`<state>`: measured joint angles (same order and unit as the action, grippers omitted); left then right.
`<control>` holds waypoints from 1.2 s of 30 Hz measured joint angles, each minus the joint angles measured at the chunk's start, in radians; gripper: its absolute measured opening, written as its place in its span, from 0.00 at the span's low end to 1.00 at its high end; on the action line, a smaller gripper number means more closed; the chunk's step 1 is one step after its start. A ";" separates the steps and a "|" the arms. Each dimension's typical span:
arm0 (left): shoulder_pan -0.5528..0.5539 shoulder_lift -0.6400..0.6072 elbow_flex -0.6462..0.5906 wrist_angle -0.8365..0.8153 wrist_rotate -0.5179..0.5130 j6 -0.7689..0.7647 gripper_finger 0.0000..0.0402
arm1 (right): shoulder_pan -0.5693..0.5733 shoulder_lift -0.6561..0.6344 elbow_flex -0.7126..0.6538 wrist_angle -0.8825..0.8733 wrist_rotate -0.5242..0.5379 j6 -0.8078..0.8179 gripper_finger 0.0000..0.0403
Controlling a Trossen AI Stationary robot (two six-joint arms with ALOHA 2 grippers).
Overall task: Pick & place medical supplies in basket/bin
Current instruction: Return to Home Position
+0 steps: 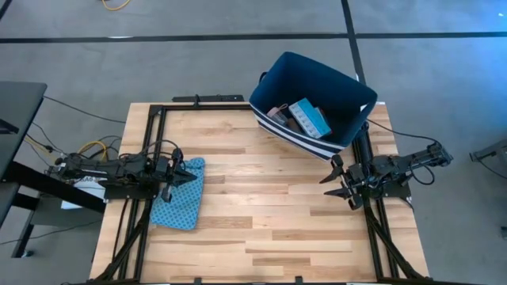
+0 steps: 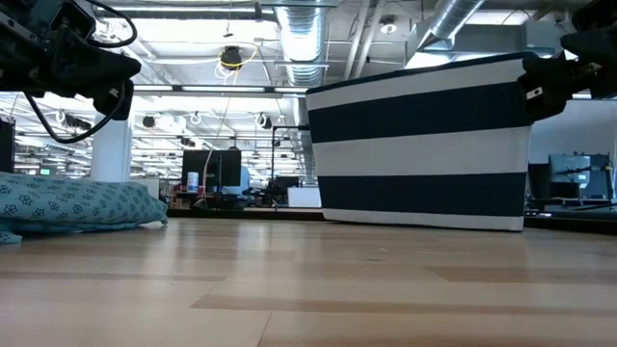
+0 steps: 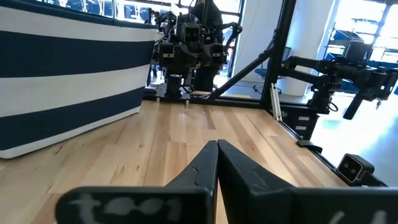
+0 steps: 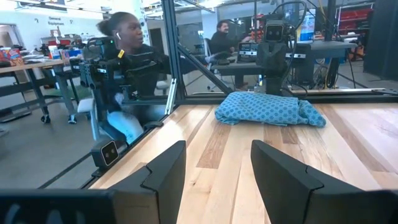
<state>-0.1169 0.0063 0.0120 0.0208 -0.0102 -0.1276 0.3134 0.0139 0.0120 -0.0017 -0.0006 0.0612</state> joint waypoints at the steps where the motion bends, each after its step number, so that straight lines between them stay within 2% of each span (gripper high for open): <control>1: 0.000 0.000 0.000 0.000 0.000 0.000 0.00 | 0.000 0.000 0.000 0.000 0.000 0.000 0.43; 36: 0.000 0.000 0.000 0.000 -0.001 0.000 0.00 | 0.000 0.000 0.000 0.000 0.000 0.000 0.43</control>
<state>-0.1170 0.0064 0.0116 0.0207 -0.0109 -0.1278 0.3130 0.0139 0.0117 -0.0017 -0.0006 0.0612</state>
